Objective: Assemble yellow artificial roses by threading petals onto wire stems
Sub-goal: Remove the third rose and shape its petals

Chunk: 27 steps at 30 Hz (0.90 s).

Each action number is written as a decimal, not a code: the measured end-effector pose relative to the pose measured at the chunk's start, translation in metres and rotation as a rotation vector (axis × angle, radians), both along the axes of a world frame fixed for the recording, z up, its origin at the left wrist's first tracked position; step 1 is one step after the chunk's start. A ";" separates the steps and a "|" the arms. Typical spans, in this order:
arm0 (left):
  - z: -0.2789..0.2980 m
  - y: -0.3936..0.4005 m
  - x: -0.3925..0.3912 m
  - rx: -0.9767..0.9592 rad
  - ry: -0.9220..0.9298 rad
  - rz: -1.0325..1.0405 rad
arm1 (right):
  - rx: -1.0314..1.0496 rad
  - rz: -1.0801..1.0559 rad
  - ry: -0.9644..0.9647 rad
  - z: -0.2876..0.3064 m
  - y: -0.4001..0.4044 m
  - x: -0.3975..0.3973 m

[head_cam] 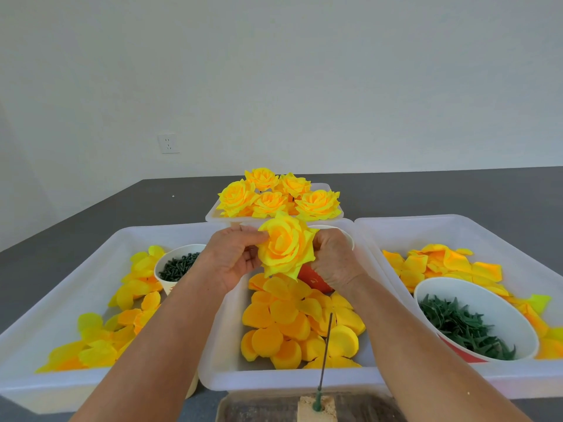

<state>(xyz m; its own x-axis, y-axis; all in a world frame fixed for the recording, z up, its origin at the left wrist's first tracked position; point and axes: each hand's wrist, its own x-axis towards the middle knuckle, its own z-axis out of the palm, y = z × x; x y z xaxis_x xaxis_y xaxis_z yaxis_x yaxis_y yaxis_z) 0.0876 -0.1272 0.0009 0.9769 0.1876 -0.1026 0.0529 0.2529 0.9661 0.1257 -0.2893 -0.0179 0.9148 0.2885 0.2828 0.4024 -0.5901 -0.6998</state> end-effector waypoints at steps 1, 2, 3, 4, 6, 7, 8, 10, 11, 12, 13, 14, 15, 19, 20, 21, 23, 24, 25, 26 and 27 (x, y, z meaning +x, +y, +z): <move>0.000 -0.001 0.000 -0.018 0.010 0.004 | -0.025 -0.007 0.005 0.001 -0.002 0.000; 0.000 -0.001 0.000 -0.029 0.016 0.014 | -0.033 -0.012 0.005 0.001 -0.002 0.002; 0.000 0.000 0.000 -0.035 0.018 0.027 | -0.036 -0.013 -0.006 0.000 -0.002 0.002; 0.000 0.001 0.000 -0.041 0.016 0.042 | -0.041 -0.002 -0.018 -0.002 0.000 0.002; 0.000 0.002 -0.001 -0.047 0.008 0.064 | -0.047 0.028 -0.040 -0.006 0.003 0.002; 0.000 0.001 -0.002 -0.046 0.006 0.070 | -0.035 0.033 -0.053 -0.008 0.004 0.002; 0.001 0.001 -0.002 -0.040 0.002 0.076 | -0.017 0.032 -0.061 -0.008 0.004 0.002; 0.000 0.001 -0.002 -0.006 -0.013 0.089 | 0.007 0.034 -0.050 -0.009 0.002 0.003; 0.000 0.001 -0.002 0.019 -0.019 0.090 | 0.006 0.033 -0.043 -0.009 0.002 0.003; 0.000 0.001 -0.003 0.046 -0.026 0.091 | 0.004 0.032 -0.041 -0.009 0.002 0.003; 0.000 0.000 -0.003 0.076 -0.039 0.101 | 0.015 0.035 -0.047 -0.009 0.001 0.002; 0.000 0.000 -0.003 0.110 -0.060 0.122 | 0.042 0.044 -0.058 -0.010 0.001 0.002; -0.001 0.000 -0.003 0.145 -0.085 0.149 | 0.070 0.052 -0.071 -0.010 0.001 0.001; -0.002 -0.001 -0.002 0.297 -0.195 0.244 | 0.119 0.075 -0.082 -0.011 0.003 0.000; -0.003 0.000 -0.002 0.363 -0.238 0.278 | 0.124 0.077 -0.074 -0.011 0.003 0.000; -0.004 0.000 -0.002 0.453 -0.290 0.322 | 0.135 0.082 -0.064 -0.010 0.004 -0.001; -0.004 -0.002 -0.003 0.630 -0.385 0.396 | 0.174 0.108 -0.045 -0.009 0.004 -0.003; -0.004 -0.002 -0.003 0.674 -0.423 0.415 | 0.192 0.117 -0.036 -0.008 0.004 -0.004; -0.005 -0.003 -0.003 0.677 -0.445 0.422 | 0.203 0.114 -0.032 -0.008 0.004 -0.004; -0.005 -0.003 -0.003 0.633 -0.444 0.417 | 0.209 0.098 -0.035 -0.008 0.004 -0.003; -0.004 -0.002 -0.003 0.536 -0.418 0.397 | 0.215 0.074 -0.047 -0.008 0.004 -0.001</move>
